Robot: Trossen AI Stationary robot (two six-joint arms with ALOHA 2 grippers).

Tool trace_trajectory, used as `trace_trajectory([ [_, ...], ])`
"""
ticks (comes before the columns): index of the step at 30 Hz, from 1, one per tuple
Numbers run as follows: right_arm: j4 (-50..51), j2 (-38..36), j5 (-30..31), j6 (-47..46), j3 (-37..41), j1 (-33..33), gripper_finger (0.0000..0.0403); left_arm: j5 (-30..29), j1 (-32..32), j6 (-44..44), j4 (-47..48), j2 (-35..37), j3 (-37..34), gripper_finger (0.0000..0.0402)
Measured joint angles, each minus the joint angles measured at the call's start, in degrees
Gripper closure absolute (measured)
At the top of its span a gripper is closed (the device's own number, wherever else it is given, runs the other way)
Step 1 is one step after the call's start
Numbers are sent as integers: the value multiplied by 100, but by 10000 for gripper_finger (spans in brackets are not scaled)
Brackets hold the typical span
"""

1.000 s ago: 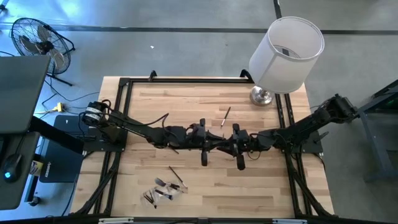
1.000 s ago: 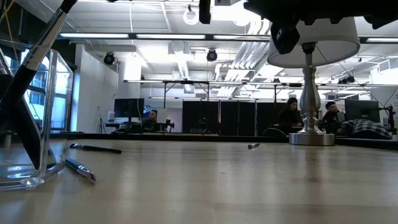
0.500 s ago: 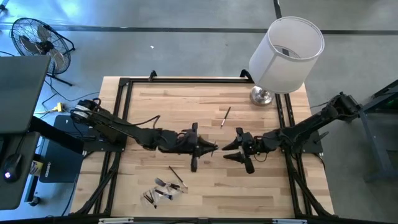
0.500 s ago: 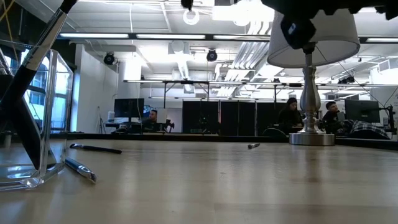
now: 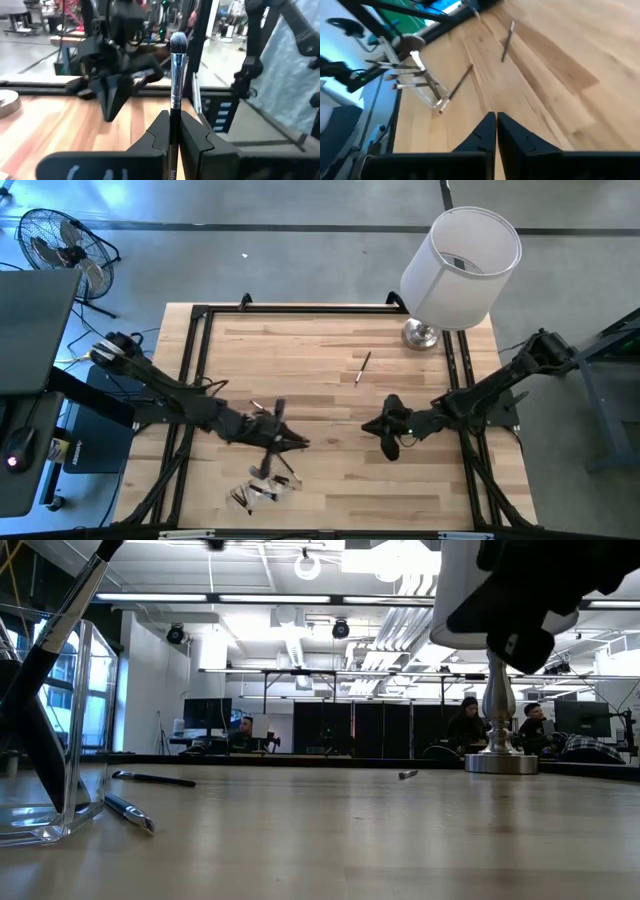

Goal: Pick & Place Makeup Supplies
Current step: Put the silver makeup brush into the transparent organizer

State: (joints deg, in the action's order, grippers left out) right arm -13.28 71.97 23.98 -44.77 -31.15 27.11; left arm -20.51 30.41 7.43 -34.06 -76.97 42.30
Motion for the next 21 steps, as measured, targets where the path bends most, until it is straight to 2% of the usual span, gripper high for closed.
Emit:
trace_trajectory([
  [5,1346,961,-227,-420,-1112,-11,397,-395,534,-31,-78,545,-590,391],
  [11,3108,2197,-608,-942,-2652,-4,393,-327,1038,-252,43,889,-841,391],
  [16,3400,2822,-936,-899,-3395,80,400,-258,1572,-434,-59,959,-828,391],
  [21,3407,2963,-1077,-1090,-3533,191,400,-271,2166,-465,-9,909,-834,391],
])
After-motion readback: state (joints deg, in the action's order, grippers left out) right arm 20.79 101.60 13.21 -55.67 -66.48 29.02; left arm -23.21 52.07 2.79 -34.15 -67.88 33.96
